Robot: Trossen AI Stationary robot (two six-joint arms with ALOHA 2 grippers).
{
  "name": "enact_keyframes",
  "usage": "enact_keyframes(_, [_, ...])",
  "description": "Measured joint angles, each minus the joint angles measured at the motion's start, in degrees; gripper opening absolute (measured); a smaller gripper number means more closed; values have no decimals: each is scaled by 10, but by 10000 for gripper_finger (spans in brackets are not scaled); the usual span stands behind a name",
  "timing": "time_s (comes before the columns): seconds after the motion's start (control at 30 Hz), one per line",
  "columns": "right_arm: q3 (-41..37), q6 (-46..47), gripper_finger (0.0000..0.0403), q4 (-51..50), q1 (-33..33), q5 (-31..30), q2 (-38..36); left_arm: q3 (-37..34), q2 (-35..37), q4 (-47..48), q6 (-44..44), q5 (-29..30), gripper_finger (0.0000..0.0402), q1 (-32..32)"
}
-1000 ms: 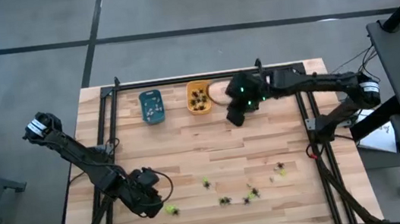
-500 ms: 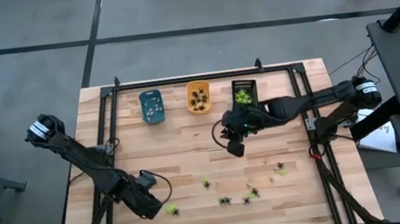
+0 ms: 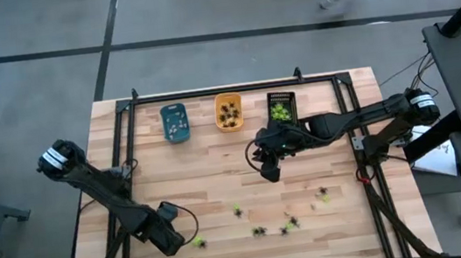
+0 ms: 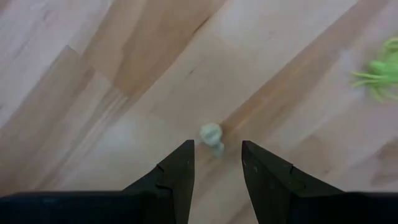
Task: Sort Halloween decoration
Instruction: Put the white skull toy into the blue bin
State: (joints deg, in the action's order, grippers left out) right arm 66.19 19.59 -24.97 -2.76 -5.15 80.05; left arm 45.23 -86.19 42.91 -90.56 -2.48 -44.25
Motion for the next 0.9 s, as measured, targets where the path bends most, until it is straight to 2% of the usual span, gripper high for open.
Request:
enact_keyframes(0.33, [0, 0, 70, 5, 0, 0, 0, 2, -43, -1, 14, 4, 107, 0])
enact_keyframes(0.73, [0, 0, 70, 5, 0, 0, 0, 1, -41, -2, 22, 3, 10, 0])
enact_keyframes(0.9, [0, -3, 70, 3, 0, 0, 0, 0, -31, -2, 31, 6, 7, 0])
